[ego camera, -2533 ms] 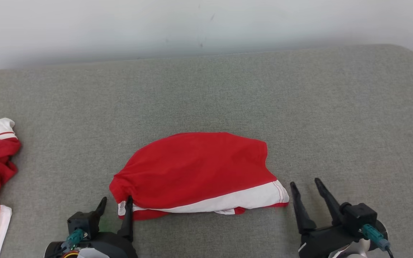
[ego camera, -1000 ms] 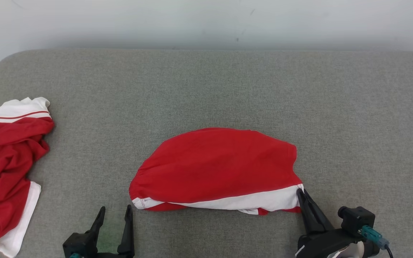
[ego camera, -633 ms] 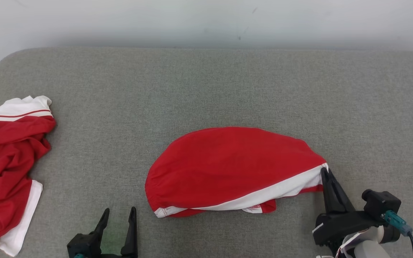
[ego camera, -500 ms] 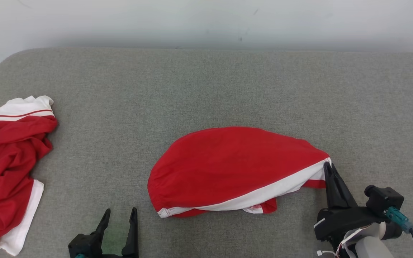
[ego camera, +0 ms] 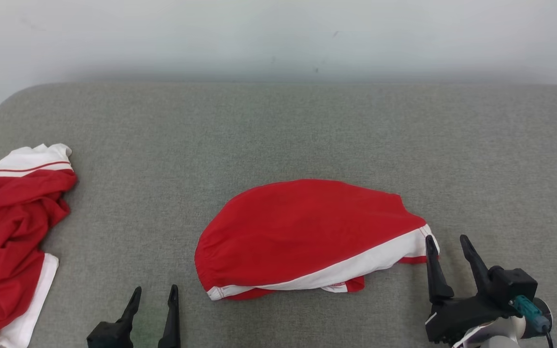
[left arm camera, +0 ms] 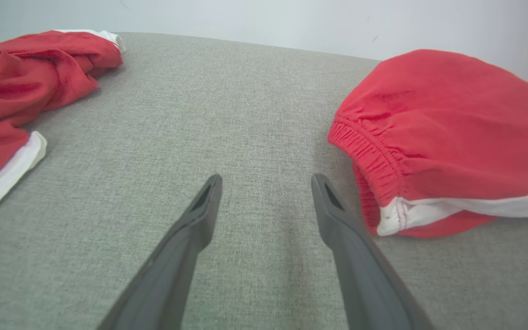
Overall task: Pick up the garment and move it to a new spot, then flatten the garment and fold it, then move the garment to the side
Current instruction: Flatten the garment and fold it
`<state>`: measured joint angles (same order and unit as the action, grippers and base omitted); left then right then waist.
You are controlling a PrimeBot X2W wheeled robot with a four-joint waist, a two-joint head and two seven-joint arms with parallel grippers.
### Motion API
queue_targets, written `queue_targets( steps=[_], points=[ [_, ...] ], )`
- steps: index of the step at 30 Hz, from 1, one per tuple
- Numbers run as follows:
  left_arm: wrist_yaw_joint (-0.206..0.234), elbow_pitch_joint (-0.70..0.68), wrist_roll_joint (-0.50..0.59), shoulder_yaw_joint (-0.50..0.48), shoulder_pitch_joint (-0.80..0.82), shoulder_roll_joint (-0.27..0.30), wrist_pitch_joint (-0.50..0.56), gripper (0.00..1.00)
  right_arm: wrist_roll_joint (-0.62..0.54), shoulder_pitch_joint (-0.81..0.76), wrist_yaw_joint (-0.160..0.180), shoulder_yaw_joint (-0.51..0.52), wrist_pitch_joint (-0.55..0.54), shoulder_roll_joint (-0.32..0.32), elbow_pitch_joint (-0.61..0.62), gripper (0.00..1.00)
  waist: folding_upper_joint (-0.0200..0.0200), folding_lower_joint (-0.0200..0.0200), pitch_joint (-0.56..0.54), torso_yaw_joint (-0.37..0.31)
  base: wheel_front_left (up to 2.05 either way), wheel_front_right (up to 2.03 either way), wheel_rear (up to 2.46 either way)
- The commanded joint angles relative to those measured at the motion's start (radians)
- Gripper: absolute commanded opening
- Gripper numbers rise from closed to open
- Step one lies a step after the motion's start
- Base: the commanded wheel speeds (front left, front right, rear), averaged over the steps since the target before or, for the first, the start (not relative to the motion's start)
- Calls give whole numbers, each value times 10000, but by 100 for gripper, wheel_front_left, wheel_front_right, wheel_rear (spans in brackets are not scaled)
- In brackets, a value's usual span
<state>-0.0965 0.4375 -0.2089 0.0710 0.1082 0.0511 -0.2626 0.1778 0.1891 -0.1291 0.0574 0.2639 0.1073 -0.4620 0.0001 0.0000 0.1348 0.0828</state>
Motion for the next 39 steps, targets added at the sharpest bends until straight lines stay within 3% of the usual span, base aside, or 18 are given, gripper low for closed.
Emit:
queue_targets(
  steps=[1,11,27,39],
  points=[
    [28,-151,166,-97,-276,-14,-34,100,-311,-310,-32,-41,4,-87,368,100,-1,0,-348,-264,0,0,0],
    [-49,-632,430,-367,-995,-13,-34,100,-1161,-1083,-32,-210,5,-336,1389,100,-1,0,-1106,-692,0,0,0],
    [-123,-897,1006,-475,-1774,-13,-34,100,-1582,-1653,-32,-510,5,-507,1298,100,-1,0,-1705,-817,0,0,0],
    [-270,-728,244,100,-1552,-15,-34,100,-1425,-1534,-32,-588,5,-531,1306,100,-1,0,-1283,-782,0,0,0]
  ],
)
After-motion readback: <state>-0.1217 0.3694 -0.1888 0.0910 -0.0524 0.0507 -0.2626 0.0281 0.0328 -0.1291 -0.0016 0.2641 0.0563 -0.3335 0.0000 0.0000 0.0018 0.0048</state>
